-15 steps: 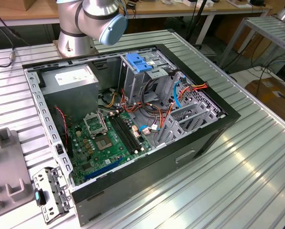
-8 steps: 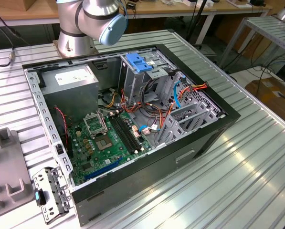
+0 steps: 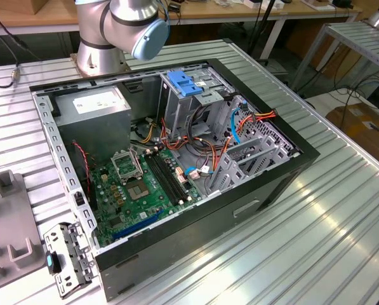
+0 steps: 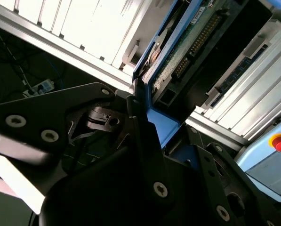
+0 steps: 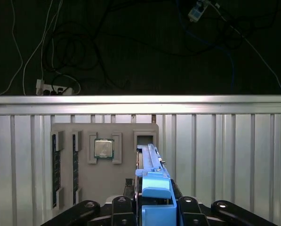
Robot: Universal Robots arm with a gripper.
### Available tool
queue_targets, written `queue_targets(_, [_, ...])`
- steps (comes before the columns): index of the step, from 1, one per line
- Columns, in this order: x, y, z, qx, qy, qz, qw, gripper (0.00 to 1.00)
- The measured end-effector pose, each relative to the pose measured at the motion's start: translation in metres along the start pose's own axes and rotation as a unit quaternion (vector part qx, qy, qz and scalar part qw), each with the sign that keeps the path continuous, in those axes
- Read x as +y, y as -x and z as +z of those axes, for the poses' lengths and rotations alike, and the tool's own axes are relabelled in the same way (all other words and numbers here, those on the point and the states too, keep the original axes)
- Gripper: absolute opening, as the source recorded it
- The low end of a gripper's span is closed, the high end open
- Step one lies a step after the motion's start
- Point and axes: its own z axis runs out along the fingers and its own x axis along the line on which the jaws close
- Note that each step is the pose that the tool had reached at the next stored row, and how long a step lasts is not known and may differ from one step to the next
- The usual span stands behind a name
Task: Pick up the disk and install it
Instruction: 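Pick up the disk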
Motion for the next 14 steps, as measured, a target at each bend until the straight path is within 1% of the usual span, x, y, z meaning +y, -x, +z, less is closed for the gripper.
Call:
queue_targets(7, [0.0000,0.0000,-0.0011,0.0001,0.0002,0.000,1.00000,0.37])
queue_targets(9, [-0.0001,0.0000,-0.0034,0.0000,0.0001,0.000,1.00000,0.37])
queue_targets(11, [-0.0002,0.0000,-0.0074,0.0000,0.0003,0.000,1.00000,0.37])
queue_targets(14, [-0.0003,0.0000,-0.0103,0.0000,0.0006,0.000,1.00000,0.37])
